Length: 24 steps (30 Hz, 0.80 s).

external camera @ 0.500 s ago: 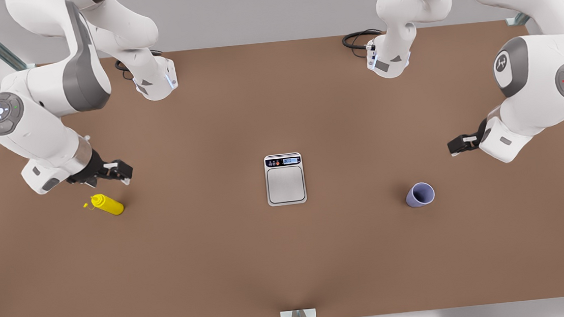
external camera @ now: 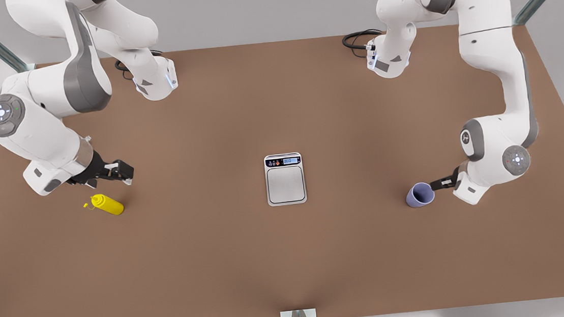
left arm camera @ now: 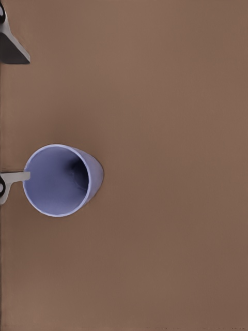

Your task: Move cup to the weight, pick up sauce bottle, pour sauce

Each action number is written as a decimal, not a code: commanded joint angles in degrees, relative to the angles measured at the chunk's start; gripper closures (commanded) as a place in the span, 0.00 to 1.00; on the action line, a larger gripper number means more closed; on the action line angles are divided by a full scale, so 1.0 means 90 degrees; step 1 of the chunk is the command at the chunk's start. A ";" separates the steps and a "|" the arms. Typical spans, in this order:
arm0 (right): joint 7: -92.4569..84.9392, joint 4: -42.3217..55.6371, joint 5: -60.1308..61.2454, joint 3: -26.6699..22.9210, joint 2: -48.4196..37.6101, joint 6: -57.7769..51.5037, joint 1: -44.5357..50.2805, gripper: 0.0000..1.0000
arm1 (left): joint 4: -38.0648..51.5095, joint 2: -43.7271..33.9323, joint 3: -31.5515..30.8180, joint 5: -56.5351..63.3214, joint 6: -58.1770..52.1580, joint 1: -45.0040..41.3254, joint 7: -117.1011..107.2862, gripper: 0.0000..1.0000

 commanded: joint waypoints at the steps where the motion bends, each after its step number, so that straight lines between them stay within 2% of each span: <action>1: -0.0141 0.0009 -0.0004 0.0001 0.0000 0.0000 0.0015 0.00 | 0.0000 0.0013 0.0000 -0.0265 0.0014 0.0002 0.0002 0.00; 17: -0.0141 0.0116 -0.0122 0.0001 -0.0010 -0.0098 0.0074 0.00 | 0.0010 0.0834 -0.0010 -0.0216 0.0600 -0.0008 -0.0008 0.00; 20: -0.0161 0.0106 -0.0122 0.0001 -0.0010 -0.0254 0.0054 0.00 | 0.0000 0.0844 -0.0098 -0.0226 0.0551 -0.0008 -0.0086 0.69; 21: -0.0151 0.0106 -0.0122 -0.0008 -0.0010 -0.0332 0.0044 0.00 | -0.0010 0.0834 -0.0098 -0.0236 0.0503 -0.0008 -0.0086 0.74; 24: -0.0171 0.0106 -0.0102 -0.0028 0.0000 -0.0332 0.0015 0.00 | -0.0019 0.0844 -0.0118 -0.0236 0.0522 -0.0008 -0.0086 0.73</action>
